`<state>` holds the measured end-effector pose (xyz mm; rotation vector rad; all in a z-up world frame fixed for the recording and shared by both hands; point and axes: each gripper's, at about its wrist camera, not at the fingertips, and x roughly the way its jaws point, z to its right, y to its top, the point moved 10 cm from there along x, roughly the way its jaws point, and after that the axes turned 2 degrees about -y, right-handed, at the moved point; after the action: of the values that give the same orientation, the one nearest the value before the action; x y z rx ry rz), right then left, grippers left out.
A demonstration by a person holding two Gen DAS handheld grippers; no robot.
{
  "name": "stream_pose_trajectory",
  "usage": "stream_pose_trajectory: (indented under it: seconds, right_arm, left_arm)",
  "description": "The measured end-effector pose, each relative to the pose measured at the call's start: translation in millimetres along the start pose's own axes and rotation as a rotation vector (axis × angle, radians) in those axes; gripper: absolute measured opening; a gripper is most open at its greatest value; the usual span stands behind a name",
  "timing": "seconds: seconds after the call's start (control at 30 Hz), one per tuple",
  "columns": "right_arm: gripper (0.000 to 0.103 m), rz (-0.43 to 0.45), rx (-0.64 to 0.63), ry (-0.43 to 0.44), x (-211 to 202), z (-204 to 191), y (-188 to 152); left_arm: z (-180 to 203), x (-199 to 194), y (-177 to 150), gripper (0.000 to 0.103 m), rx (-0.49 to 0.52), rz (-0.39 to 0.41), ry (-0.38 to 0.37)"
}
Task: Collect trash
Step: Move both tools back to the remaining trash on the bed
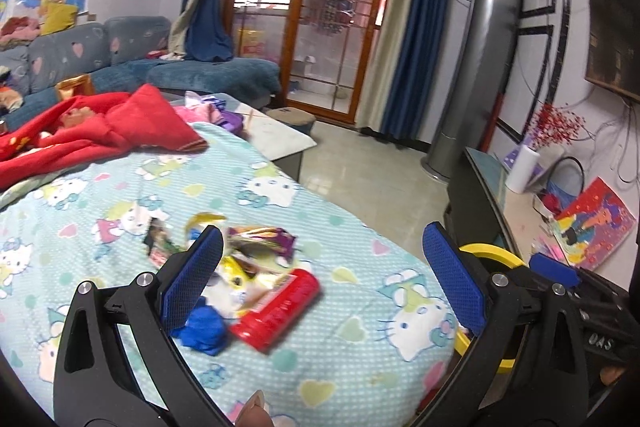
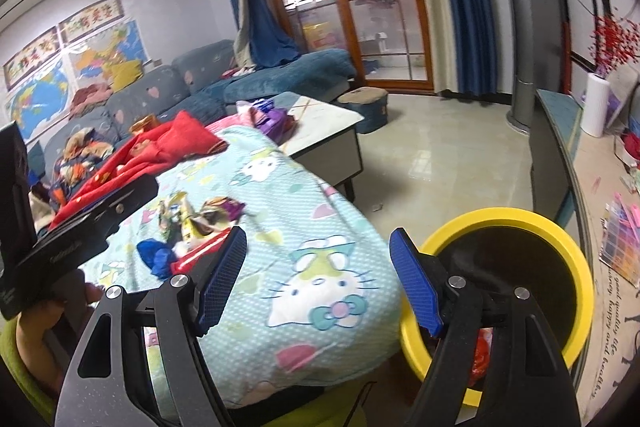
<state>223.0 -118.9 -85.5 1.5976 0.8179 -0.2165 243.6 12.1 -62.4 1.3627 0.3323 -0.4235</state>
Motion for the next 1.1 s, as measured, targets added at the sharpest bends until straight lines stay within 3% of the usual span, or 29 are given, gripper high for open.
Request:
stream_pose_trajectory:
  seconds: [0.53, 1.1]
  right_arm:
    - [0.072, -0.104, -0.050, 0.101, 44, -70, -11]
    - [0.072, -0.222, -0.033, 0.083, 114, -109, -32]
  left_arm:
    - [-79, -2, 6, 0.092, -0.136, 0.011, 0.101]
    - [-166, 9, -4, 0.092, -0.330, -0.022, 0.186]
